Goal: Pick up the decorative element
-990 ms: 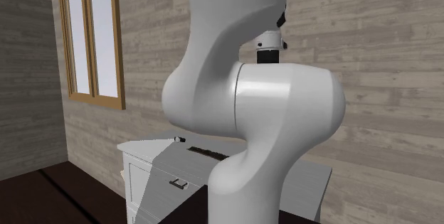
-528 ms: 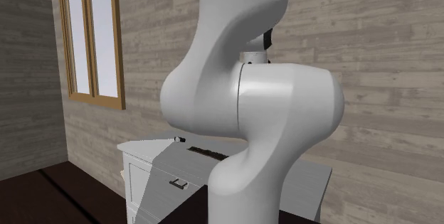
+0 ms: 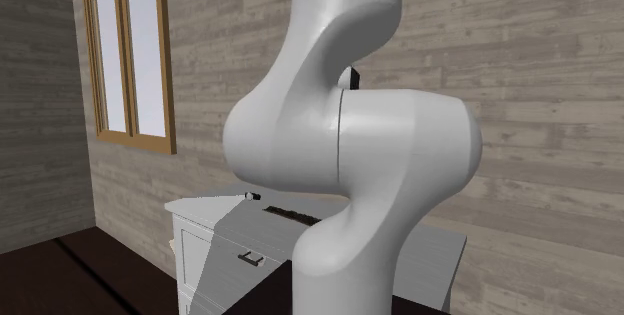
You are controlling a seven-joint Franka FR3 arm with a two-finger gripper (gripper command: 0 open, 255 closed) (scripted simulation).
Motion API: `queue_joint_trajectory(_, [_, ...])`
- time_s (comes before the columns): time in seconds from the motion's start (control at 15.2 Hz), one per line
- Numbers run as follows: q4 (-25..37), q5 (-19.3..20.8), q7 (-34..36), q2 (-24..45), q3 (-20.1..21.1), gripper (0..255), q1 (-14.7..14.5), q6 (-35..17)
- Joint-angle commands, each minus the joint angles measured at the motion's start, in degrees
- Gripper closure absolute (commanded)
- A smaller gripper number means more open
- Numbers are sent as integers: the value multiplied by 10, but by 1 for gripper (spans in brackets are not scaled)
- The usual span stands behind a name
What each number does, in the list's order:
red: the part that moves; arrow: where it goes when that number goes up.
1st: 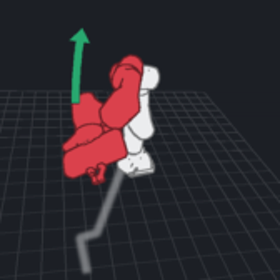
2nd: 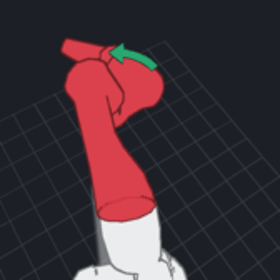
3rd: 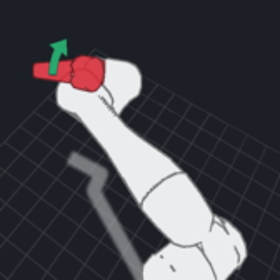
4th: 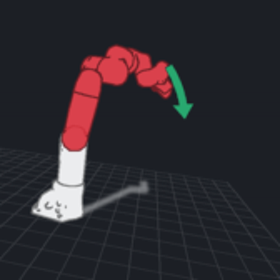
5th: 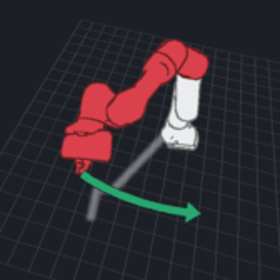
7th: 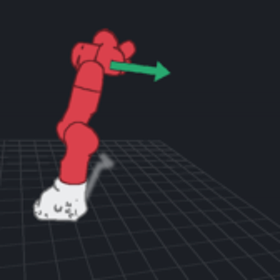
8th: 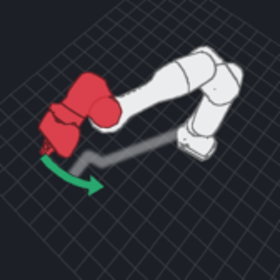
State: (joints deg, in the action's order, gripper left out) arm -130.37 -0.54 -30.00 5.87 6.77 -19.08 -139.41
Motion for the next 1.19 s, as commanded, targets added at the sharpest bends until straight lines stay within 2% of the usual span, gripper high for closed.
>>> queue_joint_trajectory(0.0, [11, 2, -18, 29, 9, 0, -8, -20])
queue_joint_trajectory(0.79, [115, 58, -96, 221, 53, 0, -67, -119])
queue_joint_trajectory(1.12, [122, 66, -93, 251, 48, 0, -73, -143])
